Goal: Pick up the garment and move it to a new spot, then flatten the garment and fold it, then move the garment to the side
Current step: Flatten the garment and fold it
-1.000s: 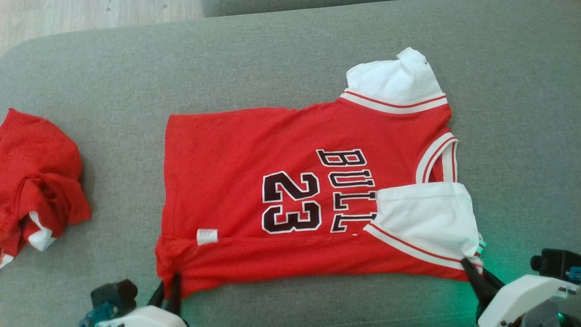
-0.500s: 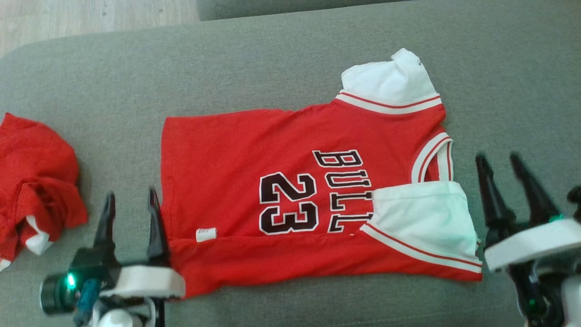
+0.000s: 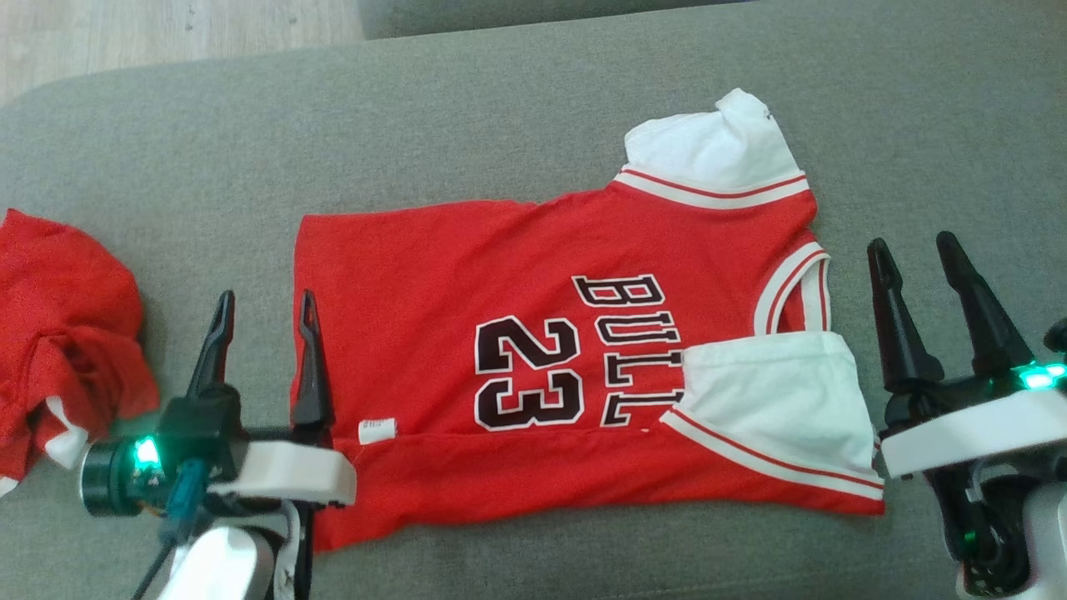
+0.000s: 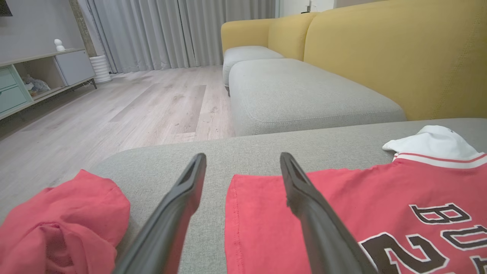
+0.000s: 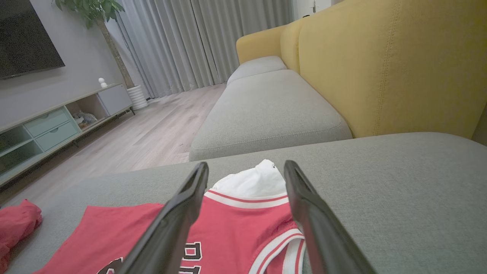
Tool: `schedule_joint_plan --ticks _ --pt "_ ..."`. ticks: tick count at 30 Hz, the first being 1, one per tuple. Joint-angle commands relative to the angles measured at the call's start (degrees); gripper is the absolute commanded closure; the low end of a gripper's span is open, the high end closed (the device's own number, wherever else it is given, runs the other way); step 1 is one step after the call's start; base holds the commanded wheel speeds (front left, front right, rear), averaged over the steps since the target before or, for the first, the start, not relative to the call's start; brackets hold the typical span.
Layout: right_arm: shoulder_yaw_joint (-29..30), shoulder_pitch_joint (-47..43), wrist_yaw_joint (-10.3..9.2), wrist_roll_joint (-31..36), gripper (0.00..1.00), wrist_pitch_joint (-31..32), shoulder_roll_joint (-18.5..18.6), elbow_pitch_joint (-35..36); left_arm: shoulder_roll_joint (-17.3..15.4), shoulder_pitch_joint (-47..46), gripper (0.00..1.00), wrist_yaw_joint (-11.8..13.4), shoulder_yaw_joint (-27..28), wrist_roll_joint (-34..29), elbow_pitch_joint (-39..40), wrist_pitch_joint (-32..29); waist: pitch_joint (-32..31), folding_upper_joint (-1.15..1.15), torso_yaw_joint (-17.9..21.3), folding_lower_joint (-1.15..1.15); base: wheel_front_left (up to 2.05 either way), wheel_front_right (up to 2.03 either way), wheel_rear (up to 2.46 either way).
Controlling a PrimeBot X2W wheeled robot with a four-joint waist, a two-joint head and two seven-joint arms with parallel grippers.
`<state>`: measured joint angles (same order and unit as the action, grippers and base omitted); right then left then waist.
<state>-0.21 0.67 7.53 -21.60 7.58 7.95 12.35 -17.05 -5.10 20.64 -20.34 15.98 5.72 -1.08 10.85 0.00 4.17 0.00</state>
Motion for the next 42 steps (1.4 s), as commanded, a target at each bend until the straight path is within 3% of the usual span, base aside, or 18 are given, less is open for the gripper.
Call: schedule_joint_plan --ticks 1,8,16,22,25,26,27,31,35,42 --pt "-0.99 1.16 -0.04 0.18 0.0 0.23 0.43 1.97 -1.45 -3.18 0.0 -0.1 1.94 -0.61 1.43 -0.59 0.24 0.0 0.03 0.0 0.0 0.0 0.0" --pt "-1.15 2.19 -0.04 -0.79 0.0 0.99 0.8 2.31 -2.41 -13.61 0.0 -4.48 1.41 1.09 -4.59 -5.58 3.49 0.0 -0.24 0.0 0.0 0.0 0.0" --pt "-2.65 4.82 -0.04 -2.83 0.0 1.1 1.58 1.4 -2.42 -28.74 0.0 -12.72 0.78 6.68 -23.26 -15.52 9.2 0.0 1.42 0.0 0.0 0.0 0.0" --pt "-3.22 5.66 -0.04 -4.32 0.0 0.4 1.5 -0.86 -1.89 -32.6 0.0 -16.89 0.55 10.65 -35.4 -21.57 11.05 0.0 2.66 0.0 0.0 0.0 0.0" --pt "-2.92 5.78 -0.04 -4.6 0.0 0.29 1.52 -1.68 -1.65 -33.21 0.0 -17.66 0.38 11.52 -37.92 -23.32 11.27 0.0 2.74 0.0 0.0 0.0 0.0" --pt "-2.8 5.98 -0.04 -4.69 0.0 0.21 1.65 -2.01 -1.55 -33.54 0.55 -18.18 0.18 11.86 -38.72 -24.03 11.37 0.0 2.73 0.0 0.0 0.0 0.0" --pt "-2.6 6.23 -0.04 -4.73 0.0 0.19 1.81 -2.39 -1.46 -33.83 1.0 -18.69 -0.12 12.12 -39.39 -24.97 11.42 0.0 2.69 0.0 0.0 0.0 0.0" --pt "-1.78 8.54 -0.04 -4.96 0.0 0.57 3.12 -4.22 -1.51 -35.16 1.0 -19.64 -1.13 12.18 -40.08 -27.04 11.58 0.0 2.28 0.0 0.0 0.0 0.0" --pt "-2.2 14.09 -0.04 -6.01 0.0 1.1 5.54 -7.68 -1.95 -36.57 1.0 -18.94 -1.68 10.72 -38.93 -25.28 11.57 0.0 1.75 0.0 0.0 0.0 0.0" --pt "-5.94 29.12 -0.04 -10.59 0.0 3.44 11.15 -22.01 0.67 -39.14 1.0 -18.44 -2.82 10.07 -36.83 -22.58 12.62 0.0 -2.01 0.0 0.0 0.0 0.0"
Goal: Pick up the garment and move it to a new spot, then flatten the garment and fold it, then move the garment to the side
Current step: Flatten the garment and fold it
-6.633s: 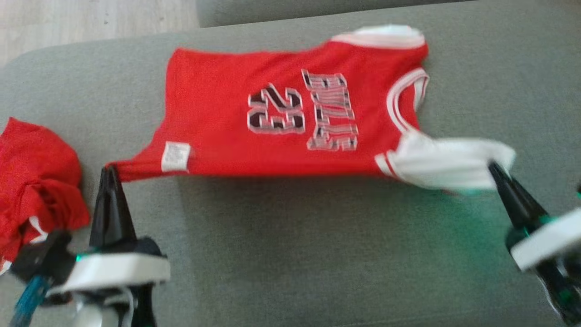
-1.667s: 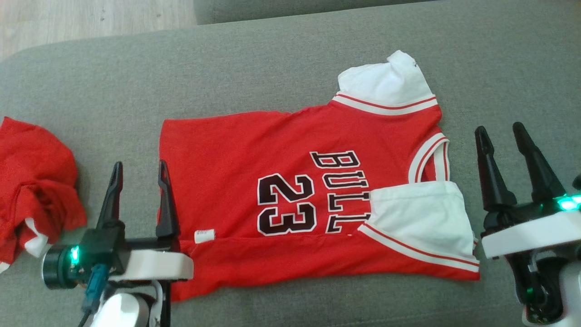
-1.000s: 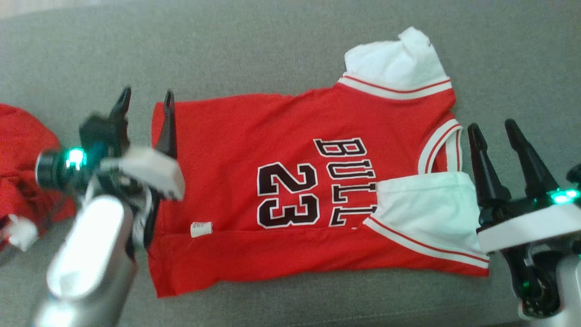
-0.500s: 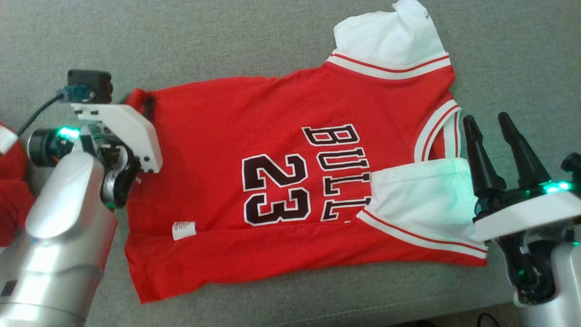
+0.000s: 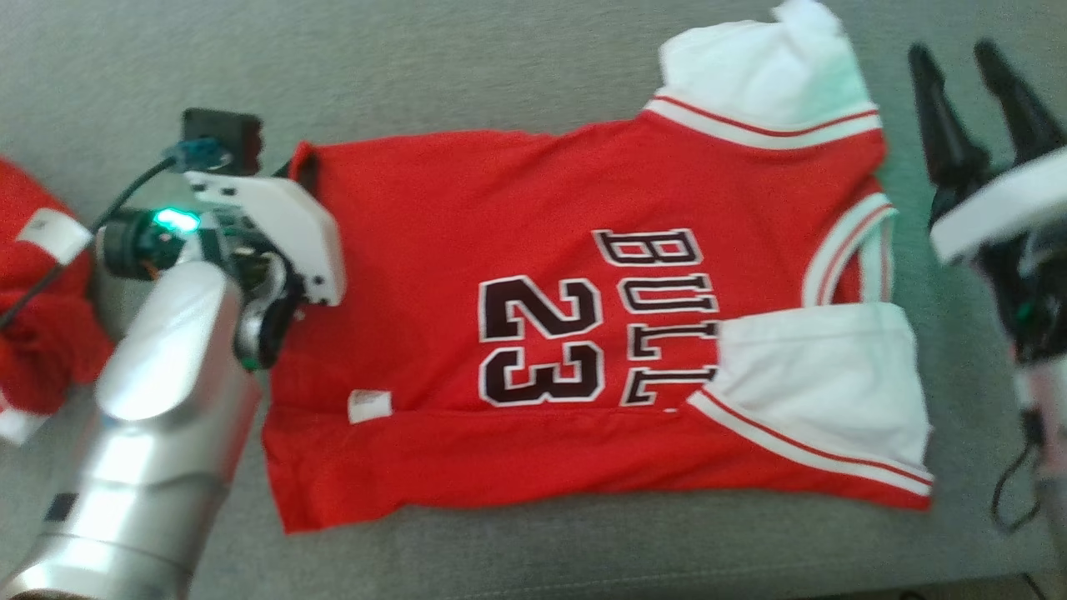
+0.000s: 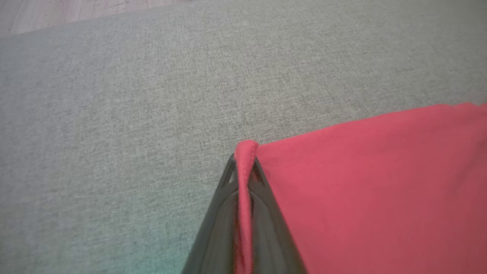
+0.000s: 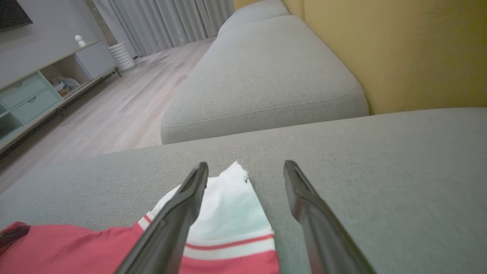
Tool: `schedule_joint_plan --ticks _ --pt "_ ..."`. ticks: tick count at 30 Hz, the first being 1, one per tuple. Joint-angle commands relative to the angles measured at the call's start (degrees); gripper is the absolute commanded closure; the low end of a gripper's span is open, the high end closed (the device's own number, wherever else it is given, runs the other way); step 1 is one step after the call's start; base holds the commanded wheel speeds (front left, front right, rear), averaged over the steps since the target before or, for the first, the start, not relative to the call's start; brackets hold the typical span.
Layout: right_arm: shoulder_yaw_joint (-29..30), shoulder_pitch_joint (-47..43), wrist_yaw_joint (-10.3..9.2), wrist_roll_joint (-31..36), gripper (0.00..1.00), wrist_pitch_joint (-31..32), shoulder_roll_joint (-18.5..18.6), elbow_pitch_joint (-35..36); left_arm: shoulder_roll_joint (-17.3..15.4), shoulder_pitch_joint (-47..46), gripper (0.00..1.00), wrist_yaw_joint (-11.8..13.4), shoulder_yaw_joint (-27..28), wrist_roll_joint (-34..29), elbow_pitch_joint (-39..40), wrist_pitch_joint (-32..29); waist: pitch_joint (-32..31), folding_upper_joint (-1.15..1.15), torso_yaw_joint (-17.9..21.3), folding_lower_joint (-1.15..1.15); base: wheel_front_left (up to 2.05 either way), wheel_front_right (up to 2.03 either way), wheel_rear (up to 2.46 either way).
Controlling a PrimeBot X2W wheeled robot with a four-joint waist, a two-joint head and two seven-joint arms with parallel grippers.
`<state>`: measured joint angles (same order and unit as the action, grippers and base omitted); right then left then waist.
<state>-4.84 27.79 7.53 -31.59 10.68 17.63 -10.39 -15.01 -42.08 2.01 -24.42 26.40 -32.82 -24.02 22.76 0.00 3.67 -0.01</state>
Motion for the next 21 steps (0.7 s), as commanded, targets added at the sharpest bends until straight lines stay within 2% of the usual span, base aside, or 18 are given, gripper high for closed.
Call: schedule_joint_plan --ticks 1,6,11,18,19,20,21 --pt "-2.2 4.2 -0.04 -1.39 0.0 0.8 2.19 -1.44 -0.8 -2.62 1.0 0.2 0.95 -0.47 1.87 0.71 1.08 0.0 -2.29 0.01 0.0 0.0 0.0" --pt "-7.18 14.46 -0.04 -4.25 0.0 3.36 5.55 -12.27 1.91 -4.78 1.0 -0.23 -0.16 -0.53 1.66 2.65 3.1 0.0 -5.7 0.01 0.0 0.0 0.0" --pt "-12.28 21.62 -0.04 -6.29 0.0 8.71 7.6 -23.46 3.97 -5.94 1.0 -0.91 -0.51 0.22 0.46 4.66 4.29 0.0 -7.78 0.01 0.0 0.0 0.0" --pt "-18.95 26.43 -0.04 -8.93 0.0 14.69 9.61 -32.39 5.47 -6.7 1.0 -1.59 -0.9 0.9 -1.48 6.71 5.27 0.0 -8.89 0.01 0.0 0.0 0.0" --pt "-19.24 26.99 -0.04 -9.46 0.17 14.14 9.88 -32.64 5.58 -6.76 1.0 -1.65 -0.77 1.13 -1.67 7.01 5.36 0.0 -8.88 0.01 0.0 0.0 0.0" --pt "-19.58 27.37 -0.04 -10.02 1.0 13.66 10.03 -32.87 5.61 -6.8 1.0 -1.67 -0.71 1.23 -1.88 7.3 5.35 0.0 -8.82 0.01 0.0 0.0 0.0" --pt "-20.1 27.55 -0.04 -10.58 1.0 13.46 10.17 -33.04 5.62 -6.77 1.0 -1.63 -0.55 1.36 -2.01 7.8 5.27 0.0 -8.72 0.01 0.0 0.0 0.0"
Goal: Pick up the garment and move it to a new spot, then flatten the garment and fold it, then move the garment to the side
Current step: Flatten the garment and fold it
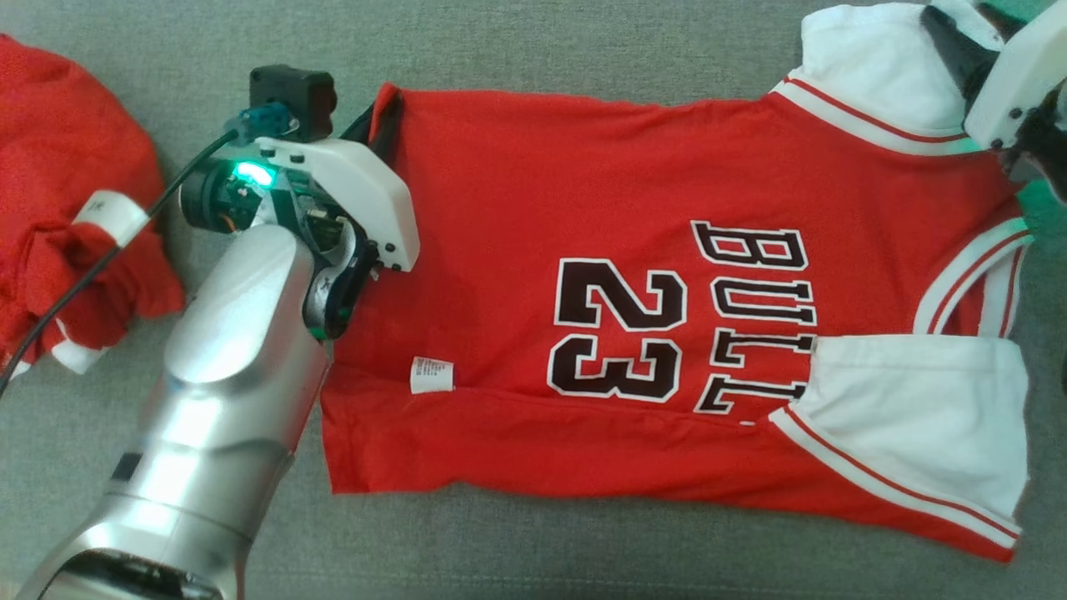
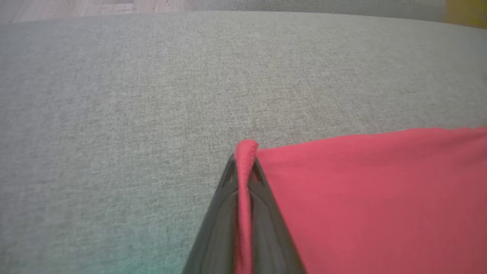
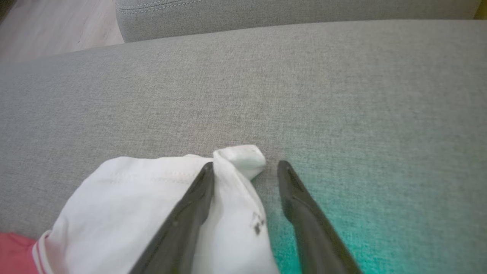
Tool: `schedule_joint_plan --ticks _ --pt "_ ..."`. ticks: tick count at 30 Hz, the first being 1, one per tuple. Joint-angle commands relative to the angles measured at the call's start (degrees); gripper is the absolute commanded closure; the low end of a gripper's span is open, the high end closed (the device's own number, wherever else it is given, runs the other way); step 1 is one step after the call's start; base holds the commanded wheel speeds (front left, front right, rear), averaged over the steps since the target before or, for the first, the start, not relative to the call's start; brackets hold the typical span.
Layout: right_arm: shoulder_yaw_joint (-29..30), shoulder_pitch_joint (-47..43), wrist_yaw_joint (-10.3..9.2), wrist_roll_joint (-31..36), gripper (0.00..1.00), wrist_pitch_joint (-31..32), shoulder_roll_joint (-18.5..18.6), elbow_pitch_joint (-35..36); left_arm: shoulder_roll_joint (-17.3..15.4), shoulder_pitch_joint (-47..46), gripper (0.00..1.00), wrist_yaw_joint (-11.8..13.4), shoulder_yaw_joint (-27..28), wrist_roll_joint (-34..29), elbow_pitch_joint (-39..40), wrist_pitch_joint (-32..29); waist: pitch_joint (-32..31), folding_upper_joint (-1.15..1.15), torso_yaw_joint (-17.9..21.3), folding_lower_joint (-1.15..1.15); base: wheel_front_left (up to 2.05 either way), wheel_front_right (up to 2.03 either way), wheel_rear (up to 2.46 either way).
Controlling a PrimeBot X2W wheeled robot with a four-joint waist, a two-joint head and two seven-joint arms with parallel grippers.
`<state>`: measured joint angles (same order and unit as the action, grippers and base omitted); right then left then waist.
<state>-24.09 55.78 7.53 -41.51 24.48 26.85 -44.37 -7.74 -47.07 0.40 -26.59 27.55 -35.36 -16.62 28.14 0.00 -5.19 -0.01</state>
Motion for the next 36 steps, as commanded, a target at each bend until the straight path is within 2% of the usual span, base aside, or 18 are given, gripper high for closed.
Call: schedule_joint_plan --ticks 1,6,13,20,25,27,33,34,35,36 --pt "-1.33 -0.3 -0.04 -1.4 1.0 -0.48 1.04 0.89 -1.61 -1.71 1.0 -0.17 2.01 0.64 0.56 1.06 -0.24 0.0 0.3 0.01 0.0 0.0 0.0" --pt "-2.91 -0.02 -0.04 -4.15 1.0 -2.9 2.11 2.44 -2.16 -1.36 1.0 0.04 3.0 1.13 1.71 3.5 -1.18 0.0 0.95 0.01 0.0 0.0 0.0" --pt "-3.09 -2.2 -0.04 -7.41 1.0 -12.24 5.29 9.79 -4.82 1.78 1.0 2.24 4.76 1.03 9.29 6.23 -3.65 0.0 2.02 0.01 0.0 0.0 0.0" --pt "-1.86 -14.13 -0.04 -8.91 1.0 -20.79 7.1 22.0 -7.82 12.06 1.0 5.65 6.85 2.39 20.39 6.16 -6.63 0.0 3.75 0.01 0.0 0.0 0.0" --pt "0.63 -28.32 -0.04 -10.0 1.0 -23.8 5.76 29.39 -8.78 21.27 1.0 7.72 8.84 4.85 26.33 6.55 -8.37 0.0 5.15 0.01 0.0 0.0 0.0" --pt "2.94 -36.22 -0.04 -10.43 1.0 -25.06 3.9 32.43 -9.49 25.81 1.0 8.93 9.82 5.7 28.75 6.72 -8.91 0.0 5.99 0.01 0.0 0.0 0.0" --pt "6.18 -47.84 -0.04 -9.74 1.0 -24.66 -0.88 36.08 -10.04 32.62 1.0 10.51 11.34 7.83 31.2 6.4 -10.11 0.0 7.22 0.01 0.0 0.0 0.0" --pt "6.59 -49.34 -0.04 -9.58 0.8 -24.29 -1.75 36.43 -10.1 33.43 1.0 10.62 11.45 8.06 31.21 6.39 -10.25 0.0 7.33 0.01 0.0 0.0 0.0" --pt "7.01 -50.78 -0.04 -9.49 0.11 -23.74 -2.63 36.67 -9.97 34.18 1.0 10.56 11.49 8.56 31.11 6.26 -10.39 0.0 7.44 0.01 0.0 0.0 0.0" --pt "7.47 -52.04 -0.04 -9.07 0.0 -23.42 -3.35 36.95 -9.79 34.89 0.75 10.49 11.5 9.09 30.96 6.05 -10.5 0.0 7.52 0.01 0.0 0.0 0.0"
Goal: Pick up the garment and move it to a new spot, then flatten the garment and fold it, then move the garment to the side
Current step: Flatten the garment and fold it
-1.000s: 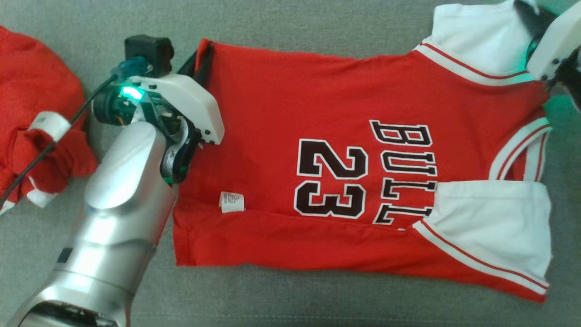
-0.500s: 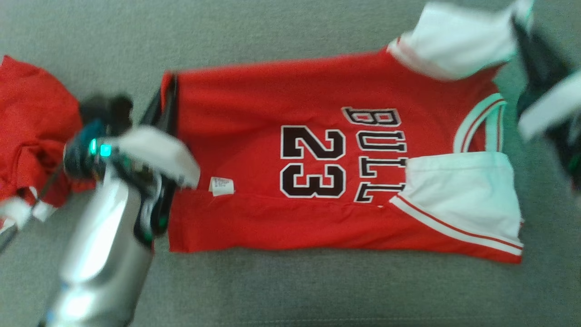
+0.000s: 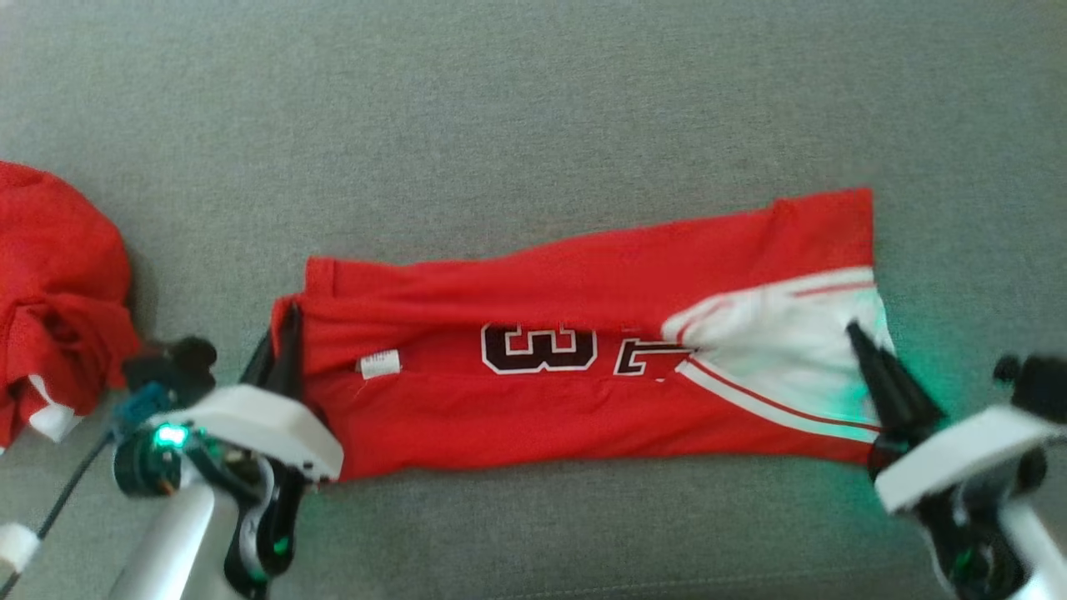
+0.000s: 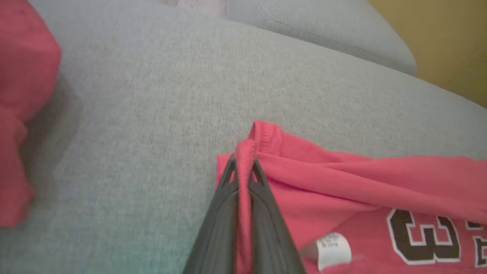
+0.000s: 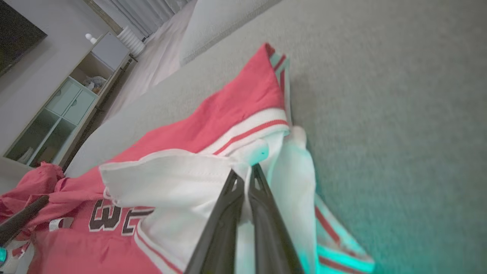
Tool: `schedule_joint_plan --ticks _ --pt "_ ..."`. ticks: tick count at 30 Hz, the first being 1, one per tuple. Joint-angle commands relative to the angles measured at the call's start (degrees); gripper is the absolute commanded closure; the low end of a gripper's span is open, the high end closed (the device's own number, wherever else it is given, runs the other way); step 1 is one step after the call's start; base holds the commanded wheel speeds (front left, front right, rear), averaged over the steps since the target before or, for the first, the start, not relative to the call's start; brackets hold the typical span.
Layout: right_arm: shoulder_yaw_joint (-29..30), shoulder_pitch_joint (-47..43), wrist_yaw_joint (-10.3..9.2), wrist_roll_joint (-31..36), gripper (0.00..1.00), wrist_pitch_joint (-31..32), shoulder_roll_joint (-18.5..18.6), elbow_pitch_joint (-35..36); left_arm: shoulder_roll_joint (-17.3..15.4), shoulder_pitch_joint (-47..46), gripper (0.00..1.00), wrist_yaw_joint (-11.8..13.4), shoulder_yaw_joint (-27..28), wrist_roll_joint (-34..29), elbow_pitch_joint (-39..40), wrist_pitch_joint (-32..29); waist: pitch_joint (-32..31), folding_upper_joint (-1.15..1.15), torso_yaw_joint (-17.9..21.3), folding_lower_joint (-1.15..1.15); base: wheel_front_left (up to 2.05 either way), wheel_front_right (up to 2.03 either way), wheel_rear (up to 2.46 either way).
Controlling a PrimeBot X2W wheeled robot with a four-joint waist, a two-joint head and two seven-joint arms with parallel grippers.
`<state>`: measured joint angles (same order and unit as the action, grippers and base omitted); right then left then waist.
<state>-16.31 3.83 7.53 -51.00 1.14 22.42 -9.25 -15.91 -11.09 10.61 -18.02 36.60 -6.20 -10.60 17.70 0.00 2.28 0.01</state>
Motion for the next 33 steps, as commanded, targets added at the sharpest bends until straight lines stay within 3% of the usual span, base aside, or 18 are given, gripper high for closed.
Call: schedule_joint_plan --ticks 1,2,6,10,14,20,26,33 --pt "0.1 -1.26 -0.04 0.73 0.0 0.2 0.3 2.24 -1.61 -0.51 0.24 0.23 2.8 0.22 1.58 -0.1 -0.13 0.0 0.12 -0.01 0.0 0.0 0.0" --pt "0.56 -2.35 -0.04 0.95 0.0 0.53 -0.48 2.67 -1.52 -0.02 0.0 0.14 2.77 0.45 1.41 -0.03 -0.2 0.0 0.2 -0.01 0.0 0.0 0.0" --pt "2.35 -5.23 -0.04 3.08 0.0 1.0 -2.84 5.39 -1.39 1.64 0.0 0.61 3.02 0.12 1.15 1.83 -0.43 0.0 0.72 -0.01 0.0 0.0 0.0" --pt "4.68 -6.29 -0.04 5.5 0.0 -0.12 -3.92 9.4 -0.32 3.22 0.0 2.13 3.21 -2.26 2.65 7.48 -0.9 0.0 1.38 -0.01 0.0 0.0 0.0" --pt "7.73 -6.43 -0.04 9.14 0.0 -1.43 -4.76 12.48 -0.08 4.24 0.0 4.62 3.16 -5.97 4.17 12.34 -1.58 0.0 1.73 -0.01 0.0 0.0 0.0" --pt "13.52 -4.94 -0.04 21.24 0.0 -1.35 -7.05 18.9 -0.95 4.39 0.0 10.2 1.28 -15.48 8.96 18.71 -2.85 0.0 1.81 -0.01 0.0 0.0 0.0" --pt "16.01 -3.4 -0.04 29.77 0.0 0.31 -8.93 24.19 -2.19 2.94 0.0 12.49 -0.66 -20.99 12.61 19.44 -3.41 0.0 1.41 -0.01 0.0 0.0 0.0" --pt "15.25 -3.78 -0.04 31.88 0.0 1.98 -10.7 25.12 -2.54 3.94 0.0 13.64 -1.0 -21.28 13.16 17.08 -3.69 0.0 1.55 -0.01 0.0 0.0 0.0"
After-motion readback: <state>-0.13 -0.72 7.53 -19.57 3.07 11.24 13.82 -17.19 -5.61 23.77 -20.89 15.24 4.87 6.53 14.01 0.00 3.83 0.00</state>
